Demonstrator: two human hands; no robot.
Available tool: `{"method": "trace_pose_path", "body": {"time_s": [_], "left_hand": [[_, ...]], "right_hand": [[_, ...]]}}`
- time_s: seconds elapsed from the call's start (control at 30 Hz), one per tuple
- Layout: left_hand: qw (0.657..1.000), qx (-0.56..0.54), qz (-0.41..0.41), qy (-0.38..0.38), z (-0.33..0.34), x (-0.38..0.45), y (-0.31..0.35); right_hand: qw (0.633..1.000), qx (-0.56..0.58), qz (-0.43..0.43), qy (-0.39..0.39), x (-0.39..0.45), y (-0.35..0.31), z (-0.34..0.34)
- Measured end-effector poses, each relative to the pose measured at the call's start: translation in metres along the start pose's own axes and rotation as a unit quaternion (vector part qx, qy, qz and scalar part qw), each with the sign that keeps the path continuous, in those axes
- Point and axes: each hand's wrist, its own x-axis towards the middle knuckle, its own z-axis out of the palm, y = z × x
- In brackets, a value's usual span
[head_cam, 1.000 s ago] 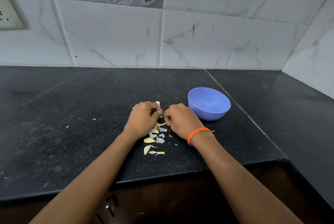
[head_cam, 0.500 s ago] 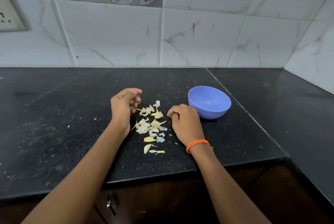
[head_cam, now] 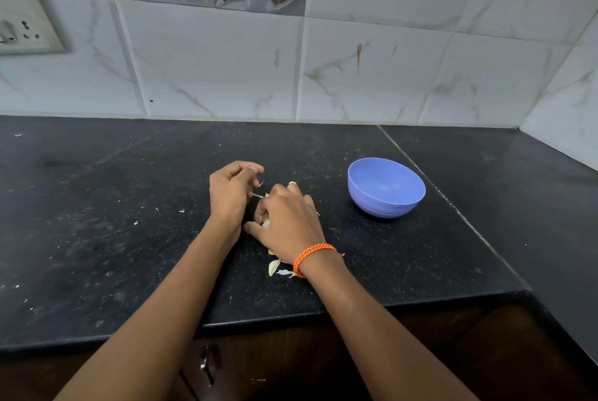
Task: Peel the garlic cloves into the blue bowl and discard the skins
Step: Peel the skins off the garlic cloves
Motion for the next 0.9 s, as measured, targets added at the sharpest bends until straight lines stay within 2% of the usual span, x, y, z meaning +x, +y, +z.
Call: {"method": "trace_pose_path", "body": {"time_s": [0.33, 0.43, 0.53, 0.67, 0.77, 0.83, 0.9], "left_hand": [[1.000, -0.004, 0.001, 0.004, 0.001, 0.000, 0.000], [1.000, -0.007, 0.010, 0.010, 0.000, 0.000, 0.001], [0.999, 0.016, 0.032, 0.003, 0.001, -0.003, 0.003], [0.994, 0.079, 0.069, -0.019, 0.003, -0.005, 0.003], [0.984, 0.150, 0.095, -0.023, 0.003, -0.003, -0.001], [0.966, 0.225, 0.118, -0.038, 0.002, -0.001, -0.005], [0.932, 0.325, 0.151, -0.060, 0.002, 0.000, -0.010]], "right_hand": [[0.999, -0.005, -0.017, -0.040, 0.010, -0.003, 0.005], [0.991, 0.133, 0.029, -0.004, 0.017, 0.011, -0.007], [0.959, 0.263, 0.077, 0.072, 0.016, 0.036, -0.024], [0.937, 0.285, 0.136, 0.150, 0.008, 0.069, -0.032], [0.935, 0.276, 0.157, 0.161, 0.004, 0.080, -0.026], [0.935, 0.278, 0.158, 0.154, 0.000, 0.081, -0.020], [0.933, 0.292, 0.153, 0.145, -0.004, 0.079, -0.014]]}}
